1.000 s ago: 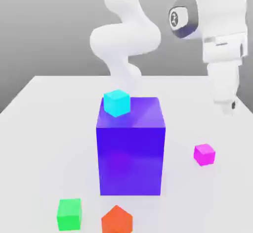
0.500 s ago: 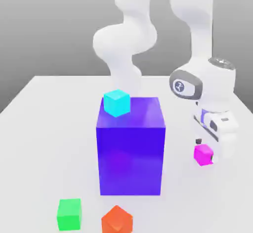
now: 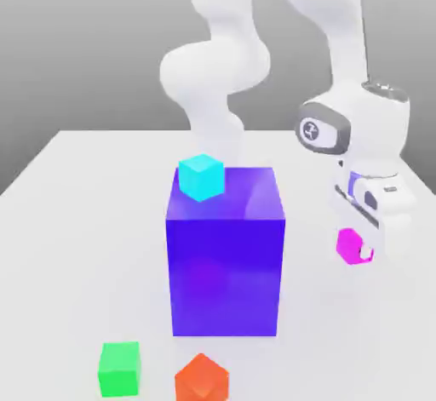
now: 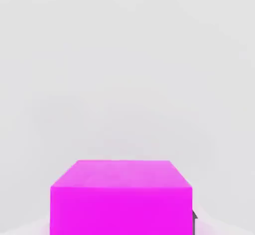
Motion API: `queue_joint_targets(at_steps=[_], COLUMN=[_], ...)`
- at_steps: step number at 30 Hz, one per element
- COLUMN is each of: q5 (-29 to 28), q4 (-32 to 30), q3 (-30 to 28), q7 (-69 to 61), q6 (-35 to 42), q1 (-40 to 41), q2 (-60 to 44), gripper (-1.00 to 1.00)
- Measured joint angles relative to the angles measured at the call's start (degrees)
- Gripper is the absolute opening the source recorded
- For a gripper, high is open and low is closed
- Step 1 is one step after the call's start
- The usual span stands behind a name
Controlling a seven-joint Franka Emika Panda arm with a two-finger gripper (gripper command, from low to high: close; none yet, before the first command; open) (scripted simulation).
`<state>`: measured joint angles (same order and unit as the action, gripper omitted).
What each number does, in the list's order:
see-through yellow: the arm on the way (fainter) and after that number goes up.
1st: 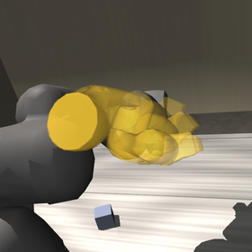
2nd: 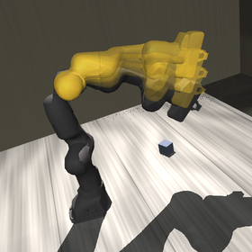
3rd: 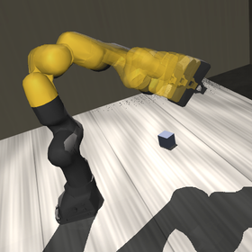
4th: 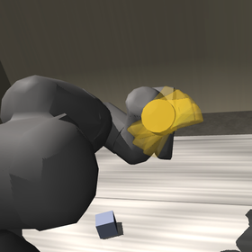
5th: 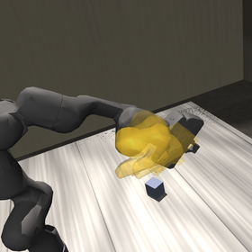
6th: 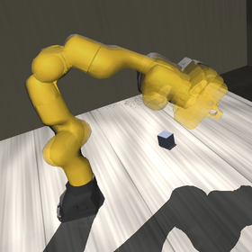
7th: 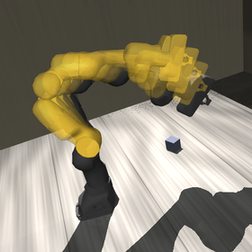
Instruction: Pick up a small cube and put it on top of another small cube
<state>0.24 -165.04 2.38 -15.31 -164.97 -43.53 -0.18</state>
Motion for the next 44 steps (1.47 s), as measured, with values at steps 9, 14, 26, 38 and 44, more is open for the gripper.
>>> queue_joint_targets(at_steps=[9, 14, 26, 38, 44], q5=[-6.5, -17.6, -17.4, 8.0, 12.1], q4=[12.8, 19.7, 26.5, 24.1, 24.4], q3=[-14.5, -18.9, -32.2, -21.7, -18.9], q7=[-2.1, 8.6, -3.1, -36.1, -39.2], q6=[5.5, 5.2, 14.0, 12.9, 8.3], q1=[12.4, 15.2, 32.9, 39.5, 41.6], q2=[-3.3, -4.6, -10.7, -11.8, -17.0], gripper=[-1.0, -1.0, -1.0, -1.0, 1.0])
